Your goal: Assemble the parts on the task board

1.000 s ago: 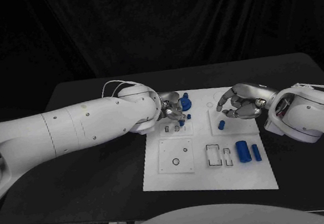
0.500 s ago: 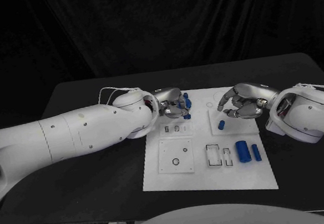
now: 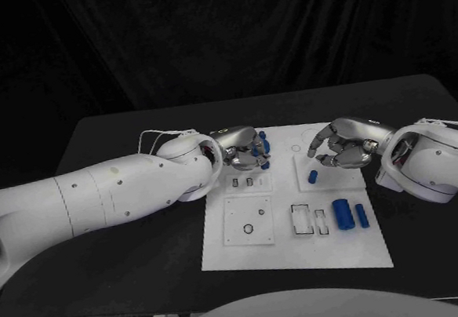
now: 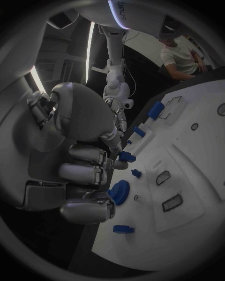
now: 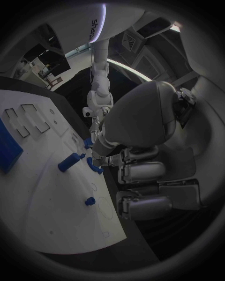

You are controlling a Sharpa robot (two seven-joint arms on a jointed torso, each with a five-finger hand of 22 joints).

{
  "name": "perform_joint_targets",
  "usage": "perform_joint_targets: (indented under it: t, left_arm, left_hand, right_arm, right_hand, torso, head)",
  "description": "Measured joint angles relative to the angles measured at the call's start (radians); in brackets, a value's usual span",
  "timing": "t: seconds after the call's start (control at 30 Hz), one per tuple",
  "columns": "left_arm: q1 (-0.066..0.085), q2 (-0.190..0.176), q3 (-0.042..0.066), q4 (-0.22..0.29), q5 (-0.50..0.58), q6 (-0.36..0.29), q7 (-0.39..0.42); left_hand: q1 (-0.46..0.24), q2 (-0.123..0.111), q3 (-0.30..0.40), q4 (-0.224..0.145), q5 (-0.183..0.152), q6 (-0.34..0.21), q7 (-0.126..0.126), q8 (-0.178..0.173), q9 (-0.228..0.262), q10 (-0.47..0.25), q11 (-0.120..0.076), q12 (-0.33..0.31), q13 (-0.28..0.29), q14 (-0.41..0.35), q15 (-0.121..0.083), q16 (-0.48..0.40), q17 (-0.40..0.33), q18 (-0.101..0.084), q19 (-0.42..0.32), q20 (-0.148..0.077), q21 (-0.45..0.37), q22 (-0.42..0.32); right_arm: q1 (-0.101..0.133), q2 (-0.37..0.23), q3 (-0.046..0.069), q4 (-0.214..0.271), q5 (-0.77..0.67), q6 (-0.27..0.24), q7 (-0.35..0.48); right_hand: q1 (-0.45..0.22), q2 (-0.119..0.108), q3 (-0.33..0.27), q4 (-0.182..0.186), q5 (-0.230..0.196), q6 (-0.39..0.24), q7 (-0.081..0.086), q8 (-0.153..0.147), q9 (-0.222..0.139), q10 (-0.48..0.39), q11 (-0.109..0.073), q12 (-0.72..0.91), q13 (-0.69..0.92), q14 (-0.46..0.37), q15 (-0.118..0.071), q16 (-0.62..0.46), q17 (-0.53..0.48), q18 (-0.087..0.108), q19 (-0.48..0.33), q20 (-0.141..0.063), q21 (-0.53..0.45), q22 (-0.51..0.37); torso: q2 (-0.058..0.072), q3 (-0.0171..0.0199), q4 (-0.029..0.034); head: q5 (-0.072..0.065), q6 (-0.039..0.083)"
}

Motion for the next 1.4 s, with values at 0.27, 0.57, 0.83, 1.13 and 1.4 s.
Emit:
perform_joint_targets:
  t: [0.27, 0.57, 0.83, 1.13, 1.4]
  left_arm:
    - [-0.016, -0.003, 0.000, -0.017, -0.002, -0.012, 0.054]
    - [-0.032, -0.001, 0.000, -0.033, -0.004, -0.017, 0.086]
    - [-0.046, 0.004, 0.000, -0.045, -0.004, -0.023, 0.112]
    - [-0.057, 0.003, 0.000, -0.050, -0.024, -0.023, 0.126]
    - [-0.064, 0.002, 0.000, -0.055, -0.075, -0.031, 0.144]
  left_hand:
    - [0.005, -0.003, -0.004, 0.004, -0.002, 0.011, -0.007, -0.004, 0.001, 0.000, 0.000, -0.001, 0.000, 0.000, 0.000, 0.000, 0.000, 0.000, 0.000, 0.000, -0.004, 0.000]
    - [0.016, -0.003, -0.008, 0.008, -0.002, 0.013, -0.006, -0.004, 0.003, -0.004, 0.004, -0.005, 0.000, 0.000, 0.000, 0.000, 0.000, 0.000, -0.004, 0.004, -0.004, 0.001]
    - [0.018, -0.004, -0.008, 0.008, -0.004, 0.014, -0.004, -0.008, 0.003, -0.004, 0.004, -0.005, 0.000, 0.000, 0.000, 0.000, 0.000, 0.000, -0.004, 0.004, -0.004, 0.001]
    - [0.025, -0.004, -0.012, 0.012, -0.002, 0.012, -0.006, -0.014, 0.003, -0.004, 0.004, -0.009, 0.000, 0.000, 0.000, 0.000, 0.000, 0.000, -0.004, 0.004, -0.010, 0.001]
    - [0.027, -0.003, -0.012, 0.012, -0.002, 0.012, -0.006, -0.015, 0.003, -0.007, 0.007, -0.009, 0.000, 0.000, 0.000, 0.000, 0.000, 0.000, -0.004, 0.004, -0.010, 0.001]
  right_arm:
    - [-0.001, -0.004, 0.000, 0.001, 0.000, -0.009, 0.008]
    - [-0.002, -0.007, 0.000, 0.003, 0.000, -0.021, 0.020]
    - [-0.004, -0.012, 0.000, 0.006, 0.000, -0.028, 0.027]
    - [-0.007, -0.013, 0.000, 0.007, 0.000, -0.032, 0.030]
    - [-0.009, -0.014, 0.000, 0.008, 0.000, -0.033, 0.032]
  right_hand:
    - [0.000, 0.000, 0.003, -0.003, 0.004, 0.000, 0.000, 0.000, -0.001, 0.000, 0.000, 0.000, 0.000, -0.004, 0.003, 0.000, 0.000, 0.000, 0.000, 0.000, 0.000, 0.000]
    - [0.000, 0.000, 0.003, -0.003, 0.004, 0.000, 0.000, 0.000, -0.001, 0.000, 0.000, 0.000, 0.000, -0.004, 0.004, 0.000, 0.000, 0.000, 0.000, 0.000, 0.000, 0.000]
    - [0.000, 0.000, 0.003, -0.003, 0.004, 0.000, 0.000, 0.000, -0.001, 0.000, 0.000, 0.000, 0.000, -0.003, 0.003, 0.000, 0.000, 0.000, 0.000, 0.000, 0.000, 0.000]
    - [0.000, 0.000, 0.003, -0.003, 0.004, 0.000, 0.000, 0.000, -0.001, 0.000, 0.000, 0.000, 0.000, -0.003, 0.003, 0.000, 0.000, 0.000, 0.000, 0.000, 0.000, 0.000]
    - [0.000, 0.000, 0.003, -0.003, 0.004, 0.000, 0.000, 0.000, -0.001, 0.000, 0.000, 0.000, 0.000, -0.003, 0.003, 0.000, 0.000, 0.000, -0.004, 0.004, 0.000, 0.000]
  torso:
    - [0.000, 0.0000, -0.0001]
    - [0.000, -0.0004, -0.0005]
    - [0.000, -0.0004, -0.0004]
    - [0.000, -0.0007, -0.0003]
    - [0.000, -0.0009, 0.0003]
  head:
    - [-0.002, 0.000]
    - [-0.003, 0.000]
    - [-0.003, 0.000]
    - [0.001, 0.000]
    - [0.001, 0.000]
